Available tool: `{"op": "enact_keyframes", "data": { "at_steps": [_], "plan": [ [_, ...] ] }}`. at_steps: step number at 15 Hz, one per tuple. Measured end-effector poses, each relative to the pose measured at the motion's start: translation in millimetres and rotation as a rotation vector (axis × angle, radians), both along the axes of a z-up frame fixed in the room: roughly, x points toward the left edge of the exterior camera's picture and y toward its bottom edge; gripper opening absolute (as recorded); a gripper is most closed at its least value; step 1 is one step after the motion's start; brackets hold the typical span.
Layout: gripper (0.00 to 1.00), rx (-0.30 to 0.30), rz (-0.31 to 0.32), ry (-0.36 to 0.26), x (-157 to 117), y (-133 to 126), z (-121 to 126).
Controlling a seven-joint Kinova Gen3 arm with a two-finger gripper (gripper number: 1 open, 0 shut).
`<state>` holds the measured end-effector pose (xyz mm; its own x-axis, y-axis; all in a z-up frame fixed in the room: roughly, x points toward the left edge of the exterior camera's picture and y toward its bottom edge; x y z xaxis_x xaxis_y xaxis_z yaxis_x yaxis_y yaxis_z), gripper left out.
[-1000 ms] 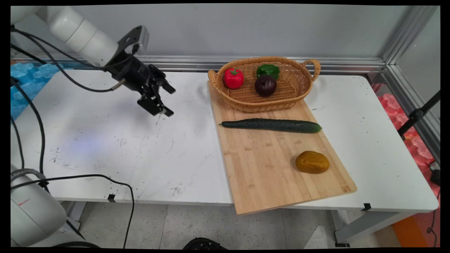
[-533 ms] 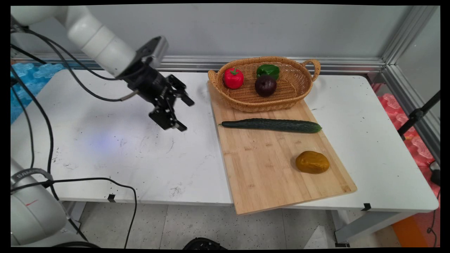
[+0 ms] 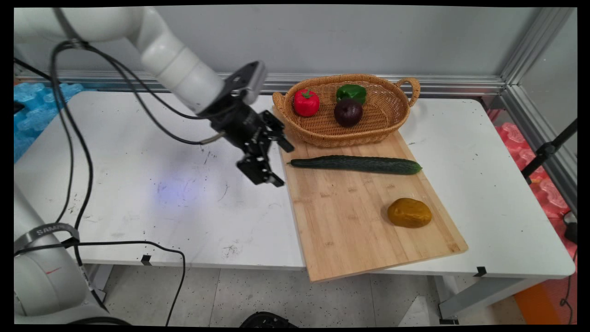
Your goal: Pick up the potato from the cutting board
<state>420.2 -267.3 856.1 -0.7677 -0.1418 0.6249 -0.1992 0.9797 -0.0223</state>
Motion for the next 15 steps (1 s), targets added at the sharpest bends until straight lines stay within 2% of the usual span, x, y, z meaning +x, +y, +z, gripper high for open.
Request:
{"op": "enact_keyframes", "data": {
  "at_steps": [9, 15],
  "plan": [
    [1.0, 0.01, 0.002, 0.03, -76, -20, -14],
    [1.0, 0.014, 0.027, 0.03, -127, -34, -25]
  ]
}}
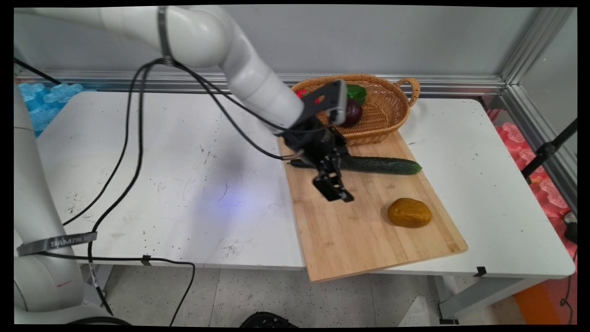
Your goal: Pick up the potato from the cutting board
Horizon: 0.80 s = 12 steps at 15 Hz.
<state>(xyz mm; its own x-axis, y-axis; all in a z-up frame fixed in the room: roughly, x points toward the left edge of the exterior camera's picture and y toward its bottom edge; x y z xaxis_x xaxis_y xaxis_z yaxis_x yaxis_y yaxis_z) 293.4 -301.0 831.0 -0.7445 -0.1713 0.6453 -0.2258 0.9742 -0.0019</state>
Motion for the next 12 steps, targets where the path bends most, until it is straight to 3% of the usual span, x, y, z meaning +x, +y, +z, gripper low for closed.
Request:
{"op": "enact_keyframes", "data": {
  "at_steps": [12],
  "plan": [
    [1.0, 0.007, 0.045, -0.039, -98, -31, -31]
  ]
}}
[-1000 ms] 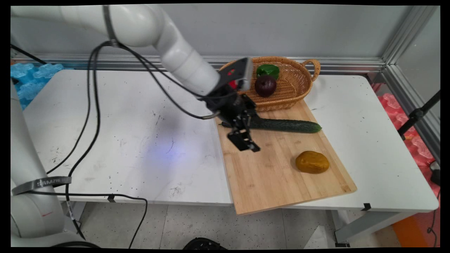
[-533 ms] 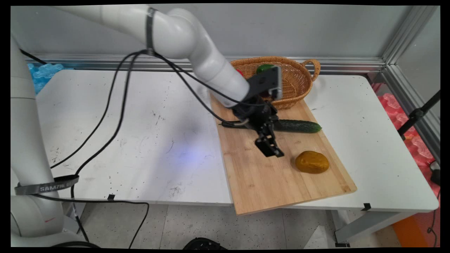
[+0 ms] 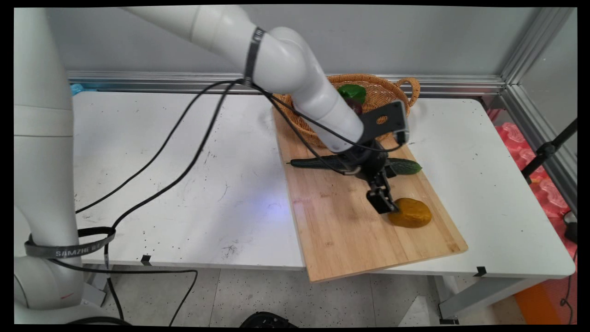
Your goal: Pick up the potato from the cutting board
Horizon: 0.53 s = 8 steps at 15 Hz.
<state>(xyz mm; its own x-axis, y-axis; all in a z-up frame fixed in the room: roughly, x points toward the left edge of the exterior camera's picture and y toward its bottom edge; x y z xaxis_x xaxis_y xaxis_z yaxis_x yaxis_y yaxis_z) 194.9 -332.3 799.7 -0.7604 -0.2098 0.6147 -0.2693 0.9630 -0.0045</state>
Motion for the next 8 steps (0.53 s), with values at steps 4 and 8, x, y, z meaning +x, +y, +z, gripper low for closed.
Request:
{"op": "enact_keyframes", "data": {
  "at_steps": [4, 8],
  "plan": [
    [1.0, 0.003, -0.006, -0.014, -21, -7, -8],
    [1.0, 0.008, -0.009, -0.027, -37, -11, -15]
  ]
}}
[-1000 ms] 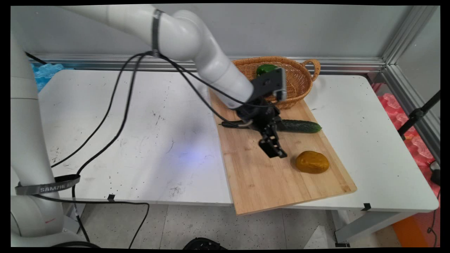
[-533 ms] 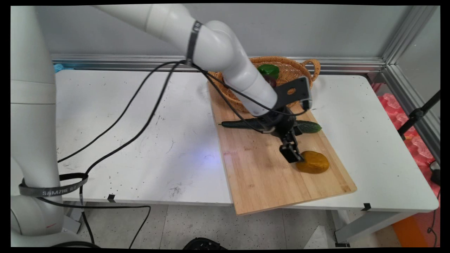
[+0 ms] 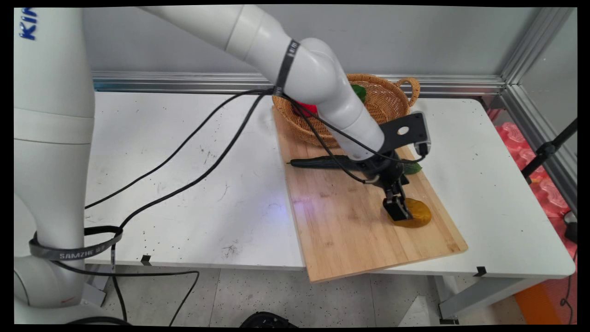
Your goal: Pick up the potato from the cutting board, then place the picked object in the vegetable basket
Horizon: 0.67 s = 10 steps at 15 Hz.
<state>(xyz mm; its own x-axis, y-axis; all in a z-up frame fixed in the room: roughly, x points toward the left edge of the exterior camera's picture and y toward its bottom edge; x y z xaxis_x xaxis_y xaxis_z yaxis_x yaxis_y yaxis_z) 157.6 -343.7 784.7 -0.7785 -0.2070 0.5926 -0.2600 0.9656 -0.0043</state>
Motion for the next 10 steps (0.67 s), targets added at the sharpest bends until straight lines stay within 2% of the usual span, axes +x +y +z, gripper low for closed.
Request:
{"op": "enact_keyframes", "data": {
  "at_steps": [5, 6, 10],
  "plan": [
    [1.0, 0.002, -0.005, -0.019, -14, -2, -5],
    [0.0, 0.001, -0.008, -0.021, -15, -3, -6],
    [0.0, -0.003, -0.019, -0.032, -19, -3, -6]
  ]
}}
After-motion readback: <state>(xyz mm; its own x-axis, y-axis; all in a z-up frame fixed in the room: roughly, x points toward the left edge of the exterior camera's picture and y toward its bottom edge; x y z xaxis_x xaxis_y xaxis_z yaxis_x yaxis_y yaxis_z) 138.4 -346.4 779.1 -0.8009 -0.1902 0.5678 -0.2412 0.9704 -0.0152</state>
